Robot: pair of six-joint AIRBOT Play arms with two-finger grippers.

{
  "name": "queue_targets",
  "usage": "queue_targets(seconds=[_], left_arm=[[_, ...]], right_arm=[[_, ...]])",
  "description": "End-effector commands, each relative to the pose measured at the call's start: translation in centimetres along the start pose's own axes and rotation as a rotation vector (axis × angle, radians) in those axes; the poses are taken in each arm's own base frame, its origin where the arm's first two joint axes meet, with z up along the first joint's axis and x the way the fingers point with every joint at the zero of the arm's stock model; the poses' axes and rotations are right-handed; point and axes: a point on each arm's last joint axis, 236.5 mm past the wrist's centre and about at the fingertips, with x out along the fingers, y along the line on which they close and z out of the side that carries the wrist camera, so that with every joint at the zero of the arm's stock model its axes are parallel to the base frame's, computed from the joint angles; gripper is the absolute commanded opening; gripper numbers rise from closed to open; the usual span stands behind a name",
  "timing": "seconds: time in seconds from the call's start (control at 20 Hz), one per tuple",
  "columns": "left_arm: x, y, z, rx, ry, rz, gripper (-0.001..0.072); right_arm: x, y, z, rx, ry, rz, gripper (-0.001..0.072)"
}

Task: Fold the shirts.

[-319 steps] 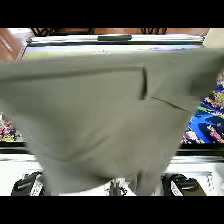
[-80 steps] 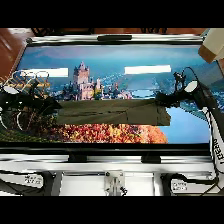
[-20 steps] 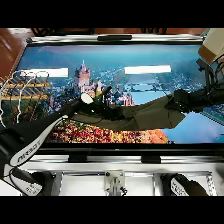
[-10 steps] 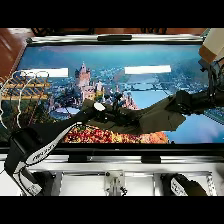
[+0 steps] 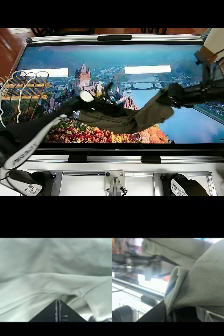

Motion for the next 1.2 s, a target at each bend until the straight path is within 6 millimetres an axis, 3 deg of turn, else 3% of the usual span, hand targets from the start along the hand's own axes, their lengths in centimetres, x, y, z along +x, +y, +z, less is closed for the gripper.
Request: queue_targets(seconds=[0.0,0.1,0.25,0.4,0.5,0.65,0.7,0.75,0.8,0.9,1.0,1.05,1.15], left_arm=[[-11.0,5.5,3.4,0.079,-0.097,0.277,0.0034],[-19.2,6.9,5.6,0.053,-0.226,0.335,0.0035],[-30.1,8.0,6.8,-0.005,-0.431,0.397,0.0035],[-39.1,8.3,6.0,-0.044,-0.615,0.473,0.0035],[-42.8,8.1,4.8,-0.055,-0.685,0.514,0.0036],[-44.9,7.0,3.3,-0.052,-0.721,0.54,0.0036],[-45.1,6.5,3.1,-0.042,-0.727,0.541,0.0036],[-45.0,6.2,3.1,-0.034,-0.727,0.539,0.0036],[-44.7,6.1,3.1,-0.032,-0.721,0.535,0.0036],[-43.7,6.5,2.8,-0.04,-0.698,0.525,0.0036],[-42.8,7.1,2.5,-0.053,-0.675,0.518,0.0036],[-42.5,7.3,2.3,-0.058,-0.667,0.516,0.0036],[-42.2,7.6,2.2,-0.065,-0.661,0.515,0.0036]], right_arm=[[4.2,3.1,1.5,-0.059,-0.021,0.053,0.0056],[8.2,5.1,1.5,-0.084,0.007,0.081,0.0056],[15.1,8.0,1.5,-0.091,0.021,0.143,0.0055],[21.4,10.0,1.1,-0.043,0.041,0.232,0.0055],[24.8,10.5,0.3,0.004,0.069,0.272,0.0054],[28.9,9.8,-1.4,0.083,0.123,0.274,0.0061],[29.8,9.8,-1.9,0.115,0.142,0.283,0.0183],[30.2,10.1,-2.1,0.147,0.154,0.305,0.0533],[30.1,10.5,-2.3,0.133,0.164,0.324,0.0587],[28.6,9.7,-2.1,0.088,0.182,0.319,0.0587],[25.8,7.1,-0.8,0.053,0.182,0.253,0.0587],[24.1,5.2,0.1,0.048,0.174,0.198,0.0587],[19.8,-0.6,1.2,0.029,0.169,0.014,0.0587]])
